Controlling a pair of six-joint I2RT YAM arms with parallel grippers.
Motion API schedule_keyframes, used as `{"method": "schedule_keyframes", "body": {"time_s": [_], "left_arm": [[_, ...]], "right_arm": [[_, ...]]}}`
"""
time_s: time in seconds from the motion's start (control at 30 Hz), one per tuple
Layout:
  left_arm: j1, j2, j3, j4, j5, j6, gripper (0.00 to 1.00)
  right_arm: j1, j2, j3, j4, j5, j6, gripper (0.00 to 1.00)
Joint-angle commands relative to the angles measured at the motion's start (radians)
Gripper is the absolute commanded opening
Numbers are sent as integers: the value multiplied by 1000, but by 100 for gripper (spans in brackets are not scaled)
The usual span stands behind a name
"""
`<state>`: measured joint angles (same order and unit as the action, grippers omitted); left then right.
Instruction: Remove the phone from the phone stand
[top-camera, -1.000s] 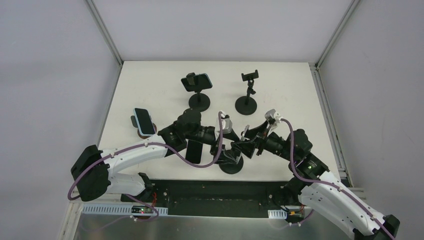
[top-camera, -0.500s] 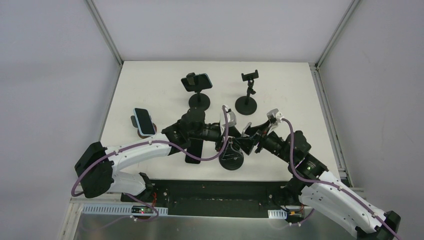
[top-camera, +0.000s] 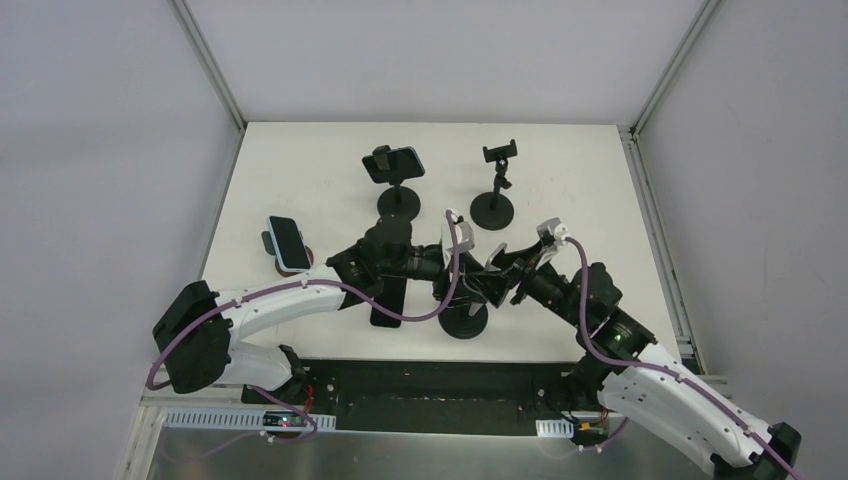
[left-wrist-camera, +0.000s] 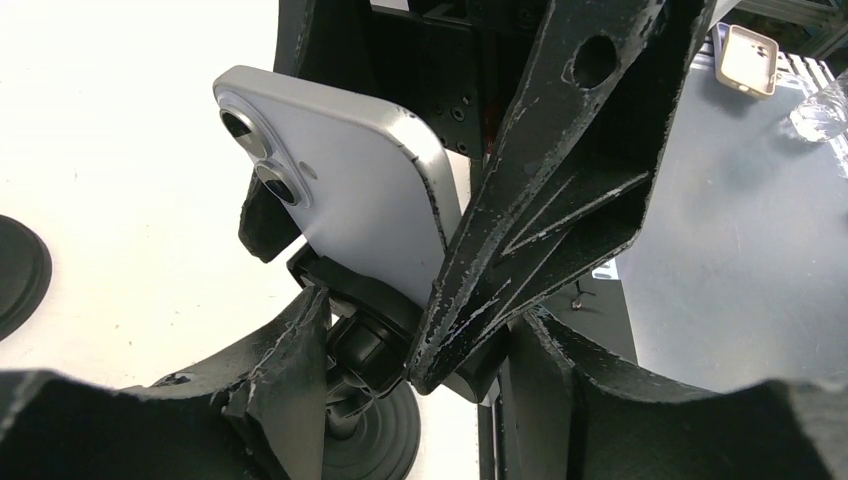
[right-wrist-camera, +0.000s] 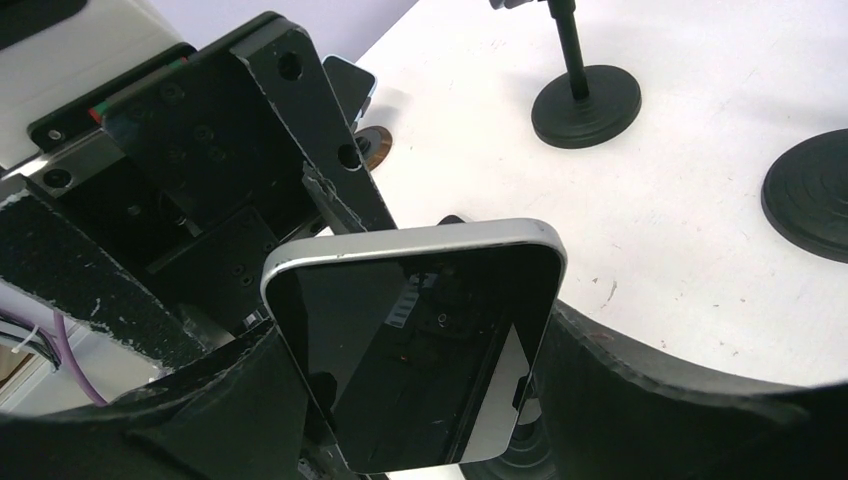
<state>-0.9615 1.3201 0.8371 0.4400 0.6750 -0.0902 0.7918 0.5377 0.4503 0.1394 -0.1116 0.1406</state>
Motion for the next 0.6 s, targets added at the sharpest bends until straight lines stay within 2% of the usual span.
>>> {"method": "schedule_keyframes", "body": {"time_s": [0.0, 0.07, 0.1, 0.4, 0.57], "left_arm": [[-39, -12, -9, 23, 108, -17, 0], [-40, -17, -13, 22, 107, -11, 0], [-38, -19, -15, 22, 112, -11, 0], [-41, -29, -37, 22, 186, -9, 0], [-42, -39, -45, 22, 204, -15, 0]], "right_arm": [[2, -4, 21, -17, 17, -87, 5], [3, -8, 27, -41, 42, -109, 4], [2, -8, 30, -53, 59, -119, 0], [-1, 57, 3, -114, 428, -207, 0], [-50, 100, -34, -79, 519, -188, 0]]}}
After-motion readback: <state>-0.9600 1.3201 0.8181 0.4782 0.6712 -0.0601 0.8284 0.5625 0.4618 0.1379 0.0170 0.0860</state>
